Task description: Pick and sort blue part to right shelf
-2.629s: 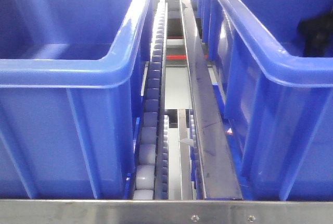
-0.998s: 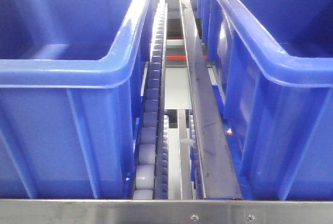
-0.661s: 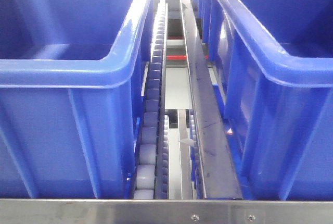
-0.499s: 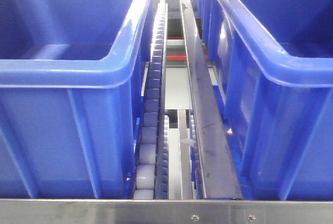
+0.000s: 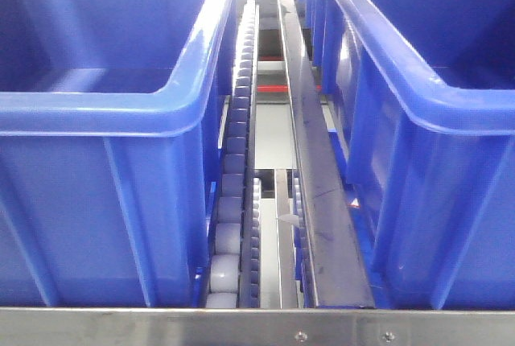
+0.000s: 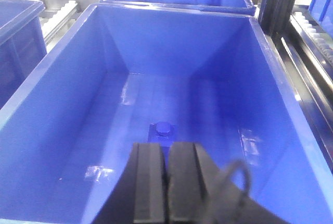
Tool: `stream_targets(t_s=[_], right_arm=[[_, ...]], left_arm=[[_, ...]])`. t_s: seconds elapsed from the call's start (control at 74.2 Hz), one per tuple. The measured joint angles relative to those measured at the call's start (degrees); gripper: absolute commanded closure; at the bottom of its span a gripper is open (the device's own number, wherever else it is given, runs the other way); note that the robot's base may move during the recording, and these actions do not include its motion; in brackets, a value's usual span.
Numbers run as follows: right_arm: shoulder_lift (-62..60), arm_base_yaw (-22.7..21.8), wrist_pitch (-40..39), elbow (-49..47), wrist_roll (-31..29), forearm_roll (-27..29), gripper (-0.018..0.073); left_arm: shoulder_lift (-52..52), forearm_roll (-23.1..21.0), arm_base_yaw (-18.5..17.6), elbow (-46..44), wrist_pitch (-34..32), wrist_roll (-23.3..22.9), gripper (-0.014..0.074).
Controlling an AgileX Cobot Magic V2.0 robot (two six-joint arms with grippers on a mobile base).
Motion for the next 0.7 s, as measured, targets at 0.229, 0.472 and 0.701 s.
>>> stream_targets(t_s=[0.229, 0.472, 0.701], right_arm=[[0.00, 0.00, 0.00, 0.00, 0.00, 0.00, 0.0501], [0.00, 0.00, 0.00, 0.00, 0.00, 0.00, 0.0501], [0.00, 0.00, 0.00, 0.00, 0.00, 0.00, 0.0501]], left_arm=[[0.00, 0.00, 0.00, 0.00, -3.02, 0.00, 0.0473], [0.00, 0.00, 0.00, 0.00, -3.39, 0.00, 0.0472], [0.00, 0.00, 0.00, 0.00, -3.39, 0.00, 0.0473]])
